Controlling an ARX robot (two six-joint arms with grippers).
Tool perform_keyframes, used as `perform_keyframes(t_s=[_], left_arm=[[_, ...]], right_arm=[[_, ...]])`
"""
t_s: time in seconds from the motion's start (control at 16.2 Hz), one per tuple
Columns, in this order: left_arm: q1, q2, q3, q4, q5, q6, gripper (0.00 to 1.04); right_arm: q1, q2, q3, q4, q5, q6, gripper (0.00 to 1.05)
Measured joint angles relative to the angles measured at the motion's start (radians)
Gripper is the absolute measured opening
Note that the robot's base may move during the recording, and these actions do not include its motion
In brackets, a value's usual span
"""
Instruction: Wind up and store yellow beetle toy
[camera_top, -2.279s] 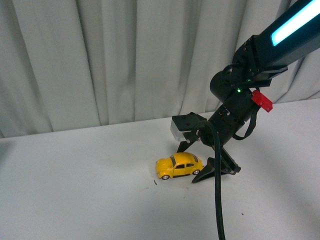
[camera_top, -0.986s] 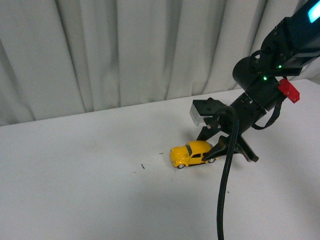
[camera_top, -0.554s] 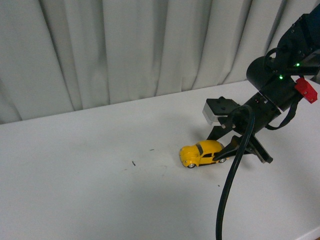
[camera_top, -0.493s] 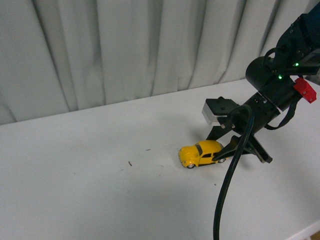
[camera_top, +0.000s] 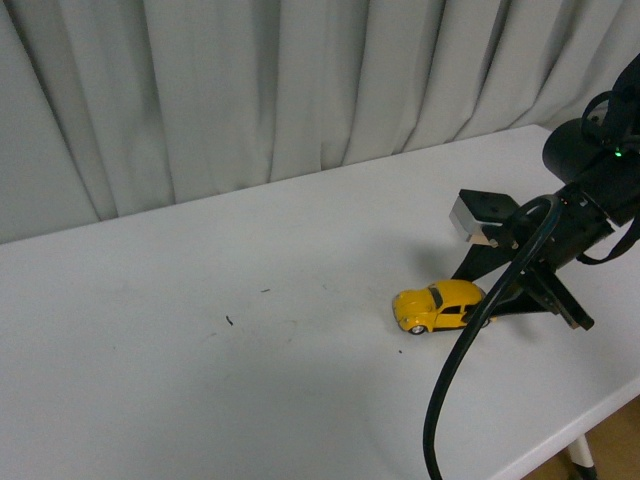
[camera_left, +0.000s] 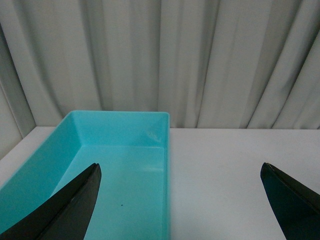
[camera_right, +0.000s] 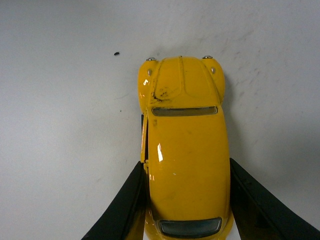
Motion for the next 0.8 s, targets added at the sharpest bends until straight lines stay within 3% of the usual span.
perform_keyframes(t_s=[0.12,0.18,0.25,0.49,0.8], left_arm=[[0.000,0.000,0.000,0.000,0.000,0.000,0.98],[0.000,0.000,0.000,0.000,0.000,0.000,0.98],[0.000,0.000,0.000,0.000,0.000,0.000,0.98],[0.000,0.000,0.000,0.000,0.000,0.000,0.98],[0.000,0.000,0.000,0.000,0.000,0.000,0.98]], right_arm=[[-0.009,0.000,0.012,-0.016,0.007,-0.003,0.41],[-0.009,0.000,0.013,-0.017,0.009,-0.006,0.47],[-0.008,0.005,0.012,-0.016,0.061,-0.003,0.59],[-0.009,0.012,-0.005,-0.030,0.039,-0.037,0.98],[-0.002,0.009,-0.006,-0.025,0.044,-0.043,0.98]])
